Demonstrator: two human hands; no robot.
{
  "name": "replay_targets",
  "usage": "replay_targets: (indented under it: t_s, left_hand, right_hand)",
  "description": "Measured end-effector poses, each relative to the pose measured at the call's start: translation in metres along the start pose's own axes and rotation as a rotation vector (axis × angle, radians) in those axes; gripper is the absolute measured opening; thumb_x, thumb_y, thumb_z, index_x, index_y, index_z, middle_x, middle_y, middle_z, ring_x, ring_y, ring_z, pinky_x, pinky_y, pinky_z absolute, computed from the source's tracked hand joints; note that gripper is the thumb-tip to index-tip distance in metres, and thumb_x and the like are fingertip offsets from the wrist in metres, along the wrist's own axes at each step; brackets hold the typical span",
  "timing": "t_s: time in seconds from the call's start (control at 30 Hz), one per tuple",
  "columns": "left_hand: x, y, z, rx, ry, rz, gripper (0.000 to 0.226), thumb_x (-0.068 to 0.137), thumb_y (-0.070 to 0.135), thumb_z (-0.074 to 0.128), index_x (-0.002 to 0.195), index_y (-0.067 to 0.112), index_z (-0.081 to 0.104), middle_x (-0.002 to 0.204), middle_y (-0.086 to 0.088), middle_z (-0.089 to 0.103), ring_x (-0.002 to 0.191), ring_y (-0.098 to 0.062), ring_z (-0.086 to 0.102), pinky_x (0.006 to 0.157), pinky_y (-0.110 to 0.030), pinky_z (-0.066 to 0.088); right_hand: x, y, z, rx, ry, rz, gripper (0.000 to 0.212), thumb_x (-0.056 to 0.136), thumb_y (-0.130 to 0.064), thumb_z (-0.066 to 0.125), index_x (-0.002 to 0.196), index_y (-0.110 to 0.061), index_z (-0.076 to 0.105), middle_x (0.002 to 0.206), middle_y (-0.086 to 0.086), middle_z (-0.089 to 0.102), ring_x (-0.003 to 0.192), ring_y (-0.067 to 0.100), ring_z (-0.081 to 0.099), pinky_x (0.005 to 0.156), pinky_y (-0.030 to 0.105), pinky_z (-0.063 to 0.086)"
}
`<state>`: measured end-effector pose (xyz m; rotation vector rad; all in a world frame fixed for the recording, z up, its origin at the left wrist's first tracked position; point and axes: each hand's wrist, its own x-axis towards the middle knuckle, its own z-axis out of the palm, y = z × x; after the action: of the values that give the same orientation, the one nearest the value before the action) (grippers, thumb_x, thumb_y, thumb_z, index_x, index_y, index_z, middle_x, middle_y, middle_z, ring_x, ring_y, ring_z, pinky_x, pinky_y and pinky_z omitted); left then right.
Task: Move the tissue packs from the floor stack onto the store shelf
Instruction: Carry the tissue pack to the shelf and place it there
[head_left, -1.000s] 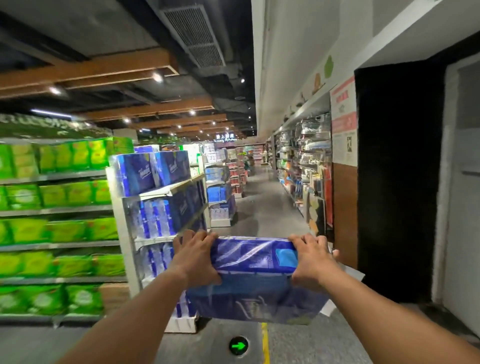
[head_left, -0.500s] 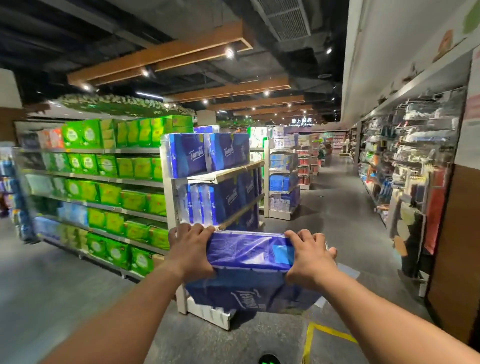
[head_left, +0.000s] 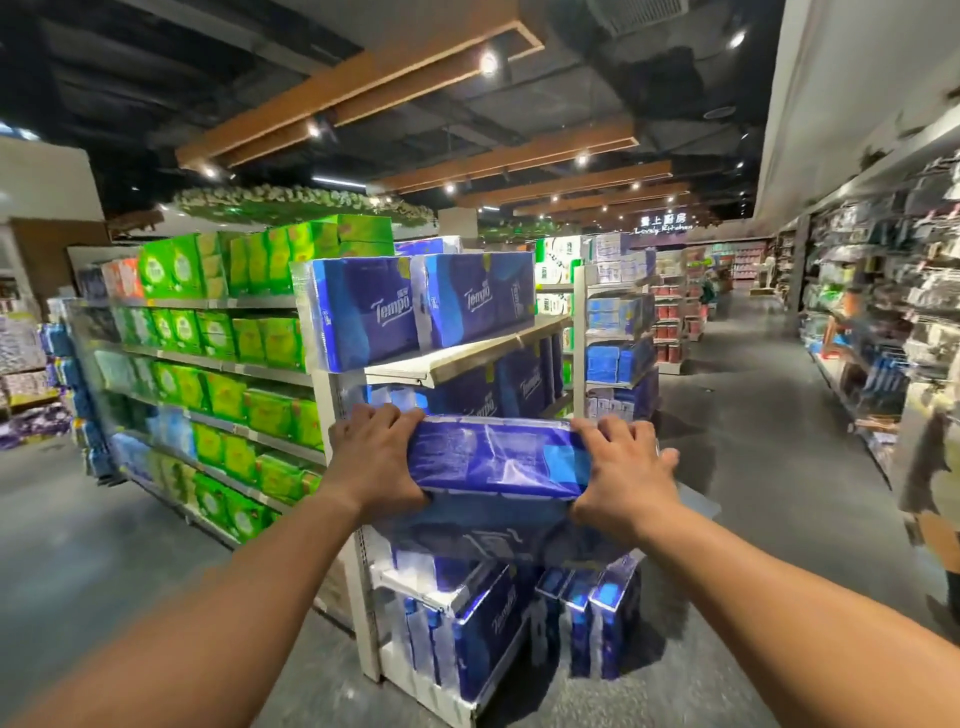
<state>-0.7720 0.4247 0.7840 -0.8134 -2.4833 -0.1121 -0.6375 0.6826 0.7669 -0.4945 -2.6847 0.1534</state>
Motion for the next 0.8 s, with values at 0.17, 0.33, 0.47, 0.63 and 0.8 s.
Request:
replay_targets:
  t_s: [0.17, 0.33, 0.47, 0.63, 0.8]
  left_hand:
    - [0.116, 0.003, 0.015, 0.034, 0.224, -0.089, 0.104, 0.046, 0.073, 0.067, 0.138, 0.029, 0.048, 0.119, -0.001, 0.056, 0.111, -0.03, 0.041, 0.097, -0.045, 0.036]
    - [0.209, -0.007, 0.015, 0.131, 0.458, -0.197, 0.107, 0.043, 0.067, 0.07, 0.138, 0.024, 0.046, 0.116, -0.006, 0.054, 0.11, -0.033, 0.041, 0.094, -0.046, 0.036]
    - [0.263, -0.021, 0.008, 0.21, 0.545, -0.277, 0.103, 0.044, 0.069, 0.065, 0.133, 0.022, 0.047, 0.116, -0.01, 0.055, 0.109, -0.036, 0.043, 0.096, -0.05, 0.038]
    - [0.323, -0.045, 0.014, 0.273, 0.519, -0.395, 0.1, 0.048, 0.055, 0.088, 0.135, 0.023, 0.051, 0.125, -0.009, 0.054, 0.116, -0.034, 0.039, 0.089, -0.043, 0.027]
    - [0.381, -0.097, 0.056, 0.299, 0.487, -0.456, 0.098, 0.04, 0.062, 0.078, 0.129, 0.031, 0.051, 0.118, -0.006, 0.055, 0.111, -0.034, 0.044, 0.09, -0.045, 0.036]
  right_hand:
    - [0.143, 0.035, -0.022, -0.003, 0.146, -0.116, 0.105, 0.064, -0.051, 0.079, 0.152, -0.041, 0.021, 0.148, -0.003, 0.03, 0.134, 0.029, 0.023, 0.104, 0.059, 0.03]
    - [0.277, 0.042, -0.037, -0.016, 0.374, -0.314, 0.109, 0.059, -0.056, 0.085, 0.149, -0.039, 0.026, 0.146, -0.001, 0.035, 0.13, 0.031, 0.027, 0.098, 0.056, 0.032]
    - [0.363, 0.03, -0.04, 0.022, 0.474, -0.428, 0.111, 0.059, -0.05, 0.089, 0.151, -0.036, 0.028, 0.148, 0.002, 0.034, 0.131, 0.032, 0.028, 0.099, 0.053, 0.034]
    - [0.478, -0.002, -0.01, 0.112, 0.439, -0.564, 0.111, 0.064, -0.05, 0.088, 0.155, -0.033, 0.027, 0.149, 0.002, 0.034, 0.132, 0.032, 0.027, 0.101, 0.055, 0.037]
    - [0.575, -0.033, 0.04, 0.153, 0.428, -0.631, 0.108, 0.063, -0.052, 0.084, 0.154, -0.036, 0.028, 0.145, 0.0, 0.038, 0.125, 0.031, 0.032, 0.1, 0.055, 0.04]
